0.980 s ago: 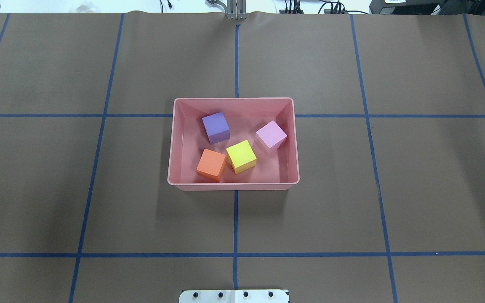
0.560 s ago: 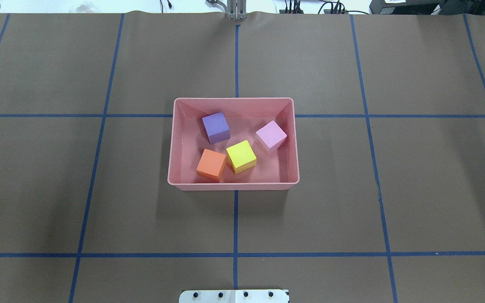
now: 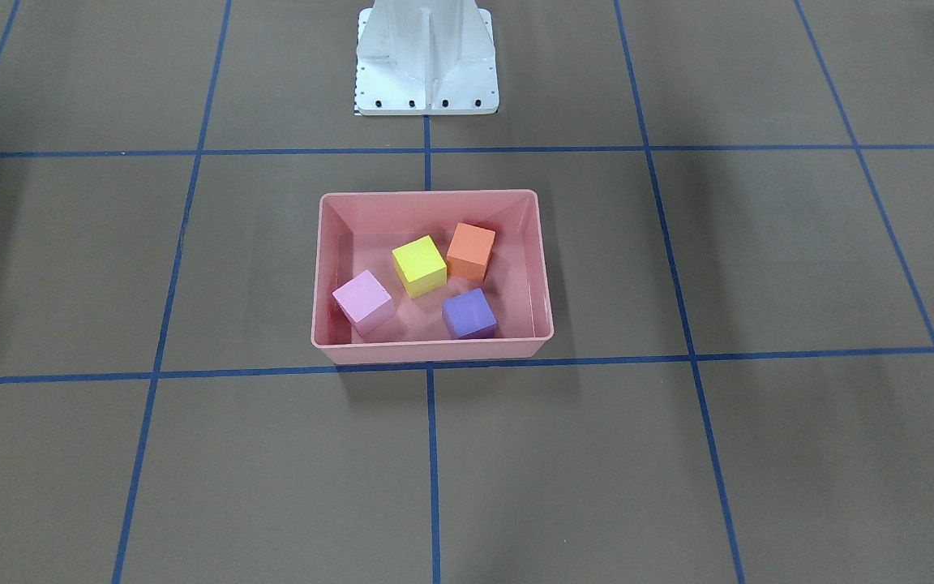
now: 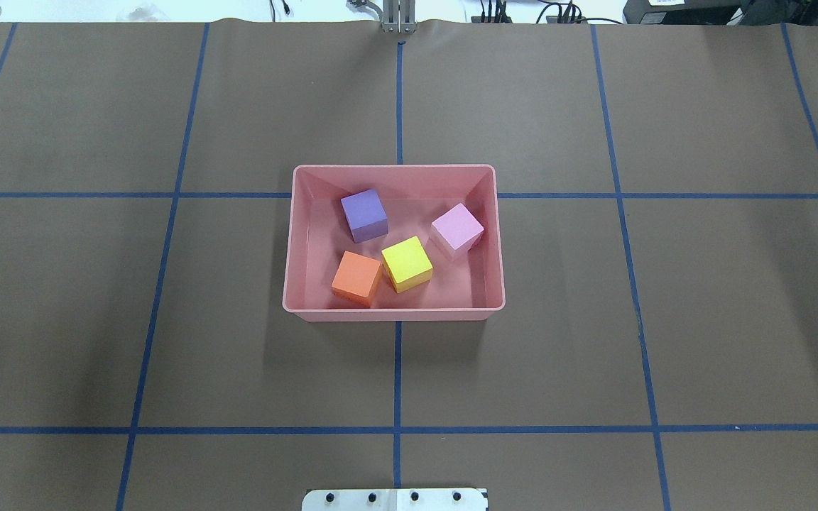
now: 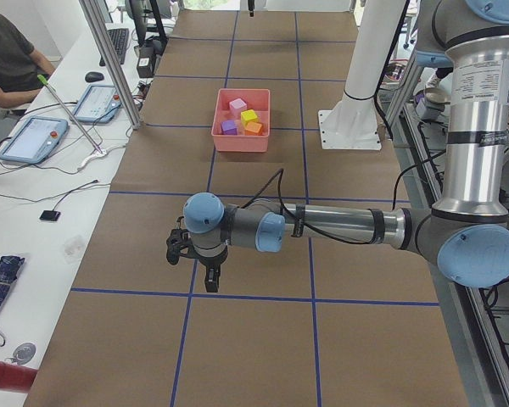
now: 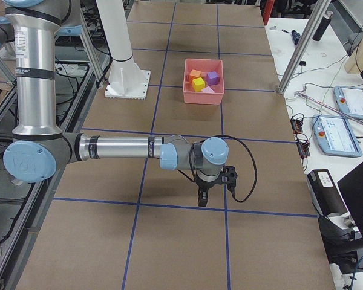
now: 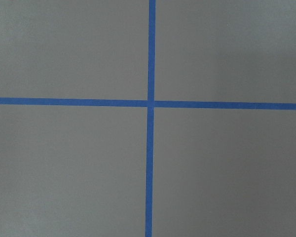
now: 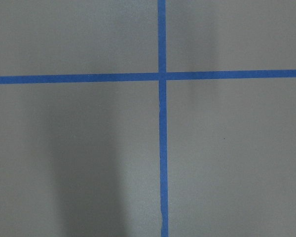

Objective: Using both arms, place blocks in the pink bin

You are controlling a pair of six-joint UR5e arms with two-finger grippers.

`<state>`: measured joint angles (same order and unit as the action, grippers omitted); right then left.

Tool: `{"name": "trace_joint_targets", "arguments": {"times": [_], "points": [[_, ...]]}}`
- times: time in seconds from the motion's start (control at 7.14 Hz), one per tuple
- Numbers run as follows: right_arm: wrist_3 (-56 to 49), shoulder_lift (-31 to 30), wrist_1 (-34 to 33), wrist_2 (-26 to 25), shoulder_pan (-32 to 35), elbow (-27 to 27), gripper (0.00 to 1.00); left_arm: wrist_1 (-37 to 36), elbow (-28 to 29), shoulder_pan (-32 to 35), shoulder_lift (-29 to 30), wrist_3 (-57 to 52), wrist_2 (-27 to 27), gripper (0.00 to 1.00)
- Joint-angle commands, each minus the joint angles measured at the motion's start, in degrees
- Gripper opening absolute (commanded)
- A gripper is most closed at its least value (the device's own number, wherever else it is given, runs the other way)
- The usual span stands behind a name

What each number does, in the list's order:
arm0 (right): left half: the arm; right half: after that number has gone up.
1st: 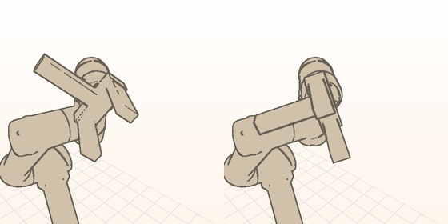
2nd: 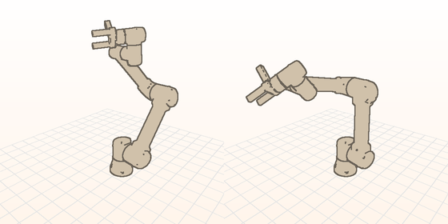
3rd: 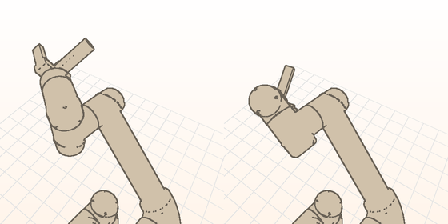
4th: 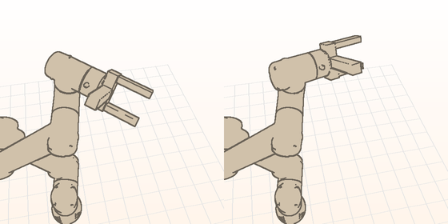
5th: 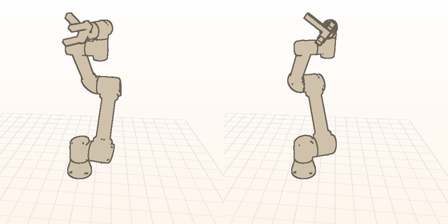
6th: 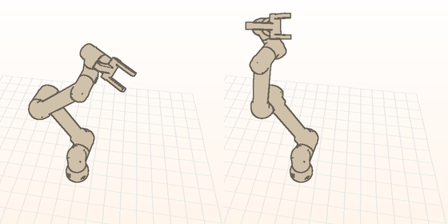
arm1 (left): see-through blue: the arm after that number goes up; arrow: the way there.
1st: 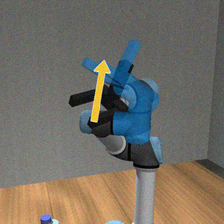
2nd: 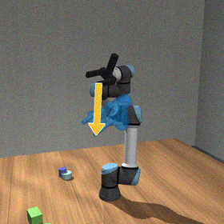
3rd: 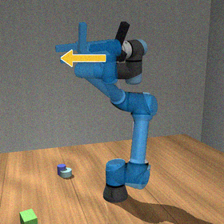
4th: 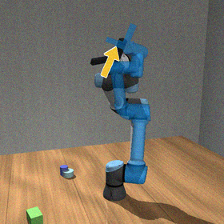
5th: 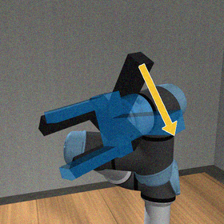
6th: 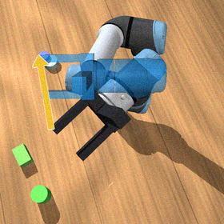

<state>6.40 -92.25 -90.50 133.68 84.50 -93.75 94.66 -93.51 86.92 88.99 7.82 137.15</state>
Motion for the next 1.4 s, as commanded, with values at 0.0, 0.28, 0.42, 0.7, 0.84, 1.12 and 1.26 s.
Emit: {"name": "trace_joint_targets", "arguments": {"times": [0.0,0.28,0.42,0.7,0.84,1.12,1.26], "points": [[-0.07,-0.03,0.24,-0.17,-0.03,-0.03,1.0,0.0,0.0,0.0,0.05,-0.17,0.05,1.0],[-0.07,-0.38,3.56,-0.35,-0.12,0.15,1.0,0.0,0.09,0.0,-0.04,-0.26,0.05,1.0],[-0.16,-0.38,3.84,-0.7,-1.08,0.67,1.0,0.0,0.0,-0.09,-0.04,-0.08,0.05,1.0],[-0.34,-2.04,8.89,-7.58,-1.09,0.41,1.0,0.0,0.0,0.0,-0.04,-0.08,0.05,1.0],[0.1,-4.75,15.81,-9.47,-1.09,0.59,1.0,0.0,-0.09,0.0,-0.04,0.01,0.05,1.0],[0.1,-7.41,21.5,-9.66,-1.09,0.59,1.0,0.0,-0.52,-0.09,0.05,0.09,0.05,1.0],[-0.07,-7.33,21.51,-9.75,-1.09,0.59,1.0,0.0,-0.53,0.0,0.05,-0.08,0.13,1.0]]}}
